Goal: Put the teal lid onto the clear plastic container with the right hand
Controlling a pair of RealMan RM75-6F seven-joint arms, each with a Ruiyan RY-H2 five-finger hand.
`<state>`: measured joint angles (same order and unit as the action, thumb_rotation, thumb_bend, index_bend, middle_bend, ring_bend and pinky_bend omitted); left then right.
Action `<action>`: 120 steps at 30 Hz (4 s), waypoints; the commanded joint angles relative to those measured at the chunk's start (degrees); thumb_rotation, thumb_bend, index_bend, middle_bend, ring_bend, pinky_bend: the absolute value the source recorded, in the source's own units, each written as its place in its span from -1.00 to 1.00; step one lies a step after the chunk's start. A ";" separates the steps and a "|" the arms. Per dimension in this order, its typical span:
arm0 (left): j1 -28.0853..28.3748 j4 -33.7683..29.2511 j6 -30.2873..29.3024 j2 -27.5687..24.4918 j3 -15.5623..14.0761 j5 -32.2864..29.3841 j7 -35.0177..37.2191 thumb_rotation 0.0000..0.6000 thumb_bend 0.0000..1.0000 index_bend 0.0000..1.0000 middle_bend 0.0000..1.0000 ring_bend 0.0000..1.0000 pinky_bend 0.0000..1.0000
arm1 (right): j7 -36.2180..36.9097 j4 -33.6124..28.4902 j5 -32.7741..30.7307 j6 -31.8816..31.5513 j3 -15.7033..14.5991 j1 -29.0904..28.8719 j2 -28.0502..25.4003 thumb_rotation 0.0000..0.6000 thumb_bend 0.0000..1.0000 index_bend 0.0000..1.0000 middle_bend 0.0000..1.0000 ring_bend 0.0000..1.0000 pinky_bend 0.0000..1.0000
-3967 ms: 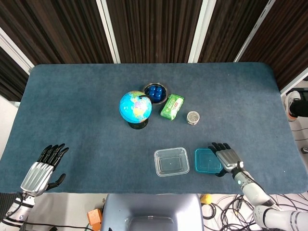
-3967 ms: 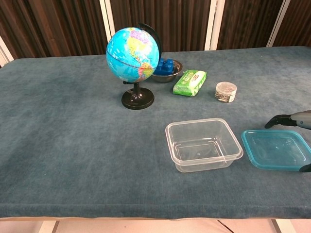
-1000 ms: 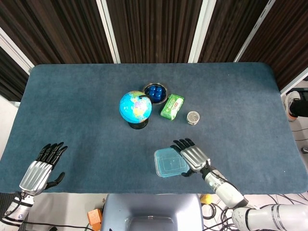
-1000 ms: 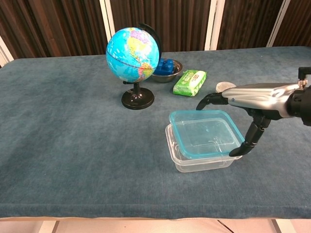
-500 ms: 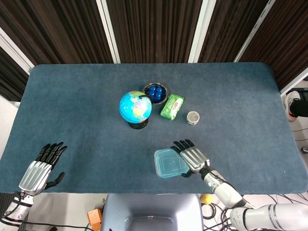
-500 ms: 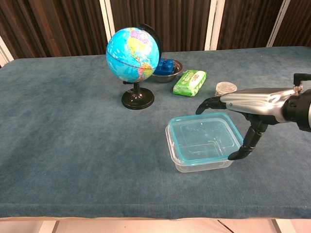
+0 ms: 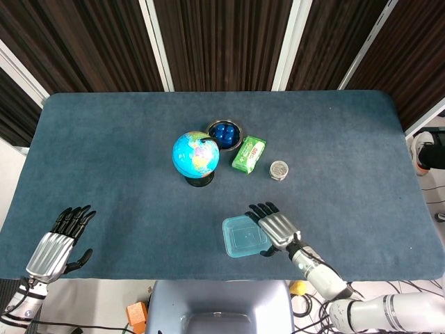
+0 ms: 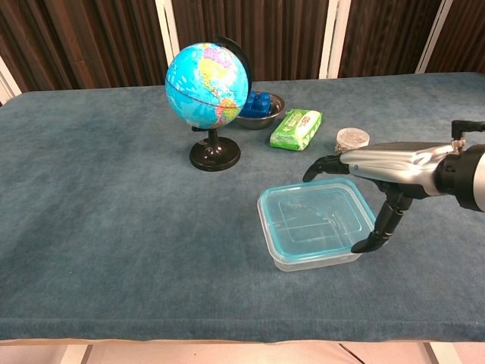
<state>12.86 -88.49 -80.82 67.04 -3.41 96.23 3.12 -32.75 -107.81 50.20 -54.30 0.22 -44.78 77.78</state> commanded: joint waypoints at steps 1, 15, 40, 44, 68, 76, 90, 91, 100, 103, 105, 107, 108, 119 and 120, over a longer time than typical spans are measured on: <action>0.00 0.00 0.02 -0.01 0.01 -0.04 0.02 1.00 -0.31 -1.00 -0.98 -0.99 -0.91 | 0.52 0.11 0.80 -0.29 -0.26 0.33 -0.21 1.00 -0.65 0.29 -0.93 -1.00 -1.00; 0.03 -0.06 0.18 0.02 0.03 -0.11 -0.14 1.00 -0.31 -1.00 -0.98 -0.99 -0.91 | 4.30 1.46 2.97 0.66 -0.43 1.30 -1.09 1.00 -0.65 0.29 -0.93 -1.00 -1.00; 0.12 -0.15 0.29 -0.04 0.09 -0.10 -0.01 1.00 -0.30 -1.00 -0.98 -0.99 -0.91 | 8.86 3.81 5.03 2.37 -0.13 2.42 -1.02 1.00 -0.65 0.28 -0.93 -1.00 -1.00; 0.14 -0.22 0.26 0.03 0.10 -0.03 -0.17 1.00 -0.31 -1.00 -0.98 -0.99 -0.91 | 9.10 4.21 5.07 2.91 -0.20 2.38 -0.66 1.00 -0.65 0.27 -0.93 -1.00 -1.00; 0.15 -0.24 0.17 -0.14 0.21 -0.16 0.18 1.00 -0.31 -1.00 -0.98 -0.99 -0.91 | 5.05 4.43 1.98 3.34 -0.36 0.54 2.61 1.00 -0.65 0.07 -0.93 -1.00 -1.00; 0.10 -0.26 0.12 -0.17 0.21 -0.19 0.23 1.00 -0.31 -1.00 -0.98 -0.99 -0.91 | 3.31 4.22 -0.66 3.71 -0.88 -0.38 2.55 1.00 -0.65 -0.26 -0.98 -1.00 -1.00; -0.02 -0.26 -0.31 -0.31 0.18 0.08 0.63 1.00 -0.31 -1.00 -0.98 -0.99 -0.91 | 3.22 0.76 -0.22 2.63 -1.33 -0.52 -1.00 1.00 -0.65 -1.00 -1.00 -1.00 -1.00; -0.02 -0.27 -0.33 -0.32 0.16 0.12 0.63 1.00 -0.31 -1.00 -0.98 -0.99 -0.90 | 3.04 0.53 -0.41 2.58 -1.41 -0.59 -1.30 1.00 -0.65 -1.00 -1.00 -1.00 -1.00; -0.08 -0.27 -0.45 -0.44 0.22 0.06 0.78 1.00 -0.31 -1.00 -0.98 -0.99 -0.91 | 3.09 -3.54 5.62 -0.64 -2.30 0.96 -4.98 1.00 -0.65 -0.97 -1.00 -1.00 -1.00; -0.01 -0.34 -0.31 -0.40 0.19 0.11 0.72 1.00 -0.31 -1.00 -0.98 -0.99 -0.91 | 2.83 -5.29 8.62 -1.77 -2.43 1.45 -6.07 1.00 -0.64 -0.73 -1.00 -1.00 -1.00; 0.01 -0.39 -0.29 -0.39 0.17 0.19 0.63 1.00 -0.30 -1.00 -0.98 -0.99 -0.91 | 2.25 -5.88 9.33 -1.49 -2.54 1.26 -6.45 1.00 -0.52 -0.61 -1.00 -1.00 -1.00; -0.04 -0.40 -0.42 -0.36 0.14 0.30 0.54 1.00 -0.30 -1.00 -0.98 -0.99 -0.91 | 1.03 -6.23 9.64 -1.04 -2.84 0.92 -6.35 1.00 -0.32 -0.53 -1.00 -1.00 -1.00; -0.05 -0.39 -0.46 -0.35 0.14 0.32 0.54 1.00 -0.30 -1.00 -0.98 -0.99 -0.91 | 0.32 -6.30 9.64 -1.00 -2.99 0.80 -6.17 1.00 -0.27 -0.49 -1.00 -1.00 -1.00; 0.10 -0.16 0.01 -0.20 0.11 0.15 0.63 1.00 -0.30 -1.00 -0.98 -0.99 -0.91 | -7.45 -5.01 2.59 -3.39 -0.04 -1.56 -0.16 1.00 -0.53 -0.29 -1.00 -1.00 -1.00; 0.11 -0.18 -0.06 -0.21 0.17 0.14 0.67 1.00 -0.30 -1.00 -0.98 -0.99 -0.91 | -8.77 -5.19 1.39 -3.62 0.14 -2.09 0.15 1.00 -0.56 -0.29 -1.00 -1.00 -1.00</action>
<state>12.97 -88.67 -80.88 66.82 -3.25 96.37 3.79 -39.03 -112.99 54.15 -57.52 -0.52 -45.61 76.77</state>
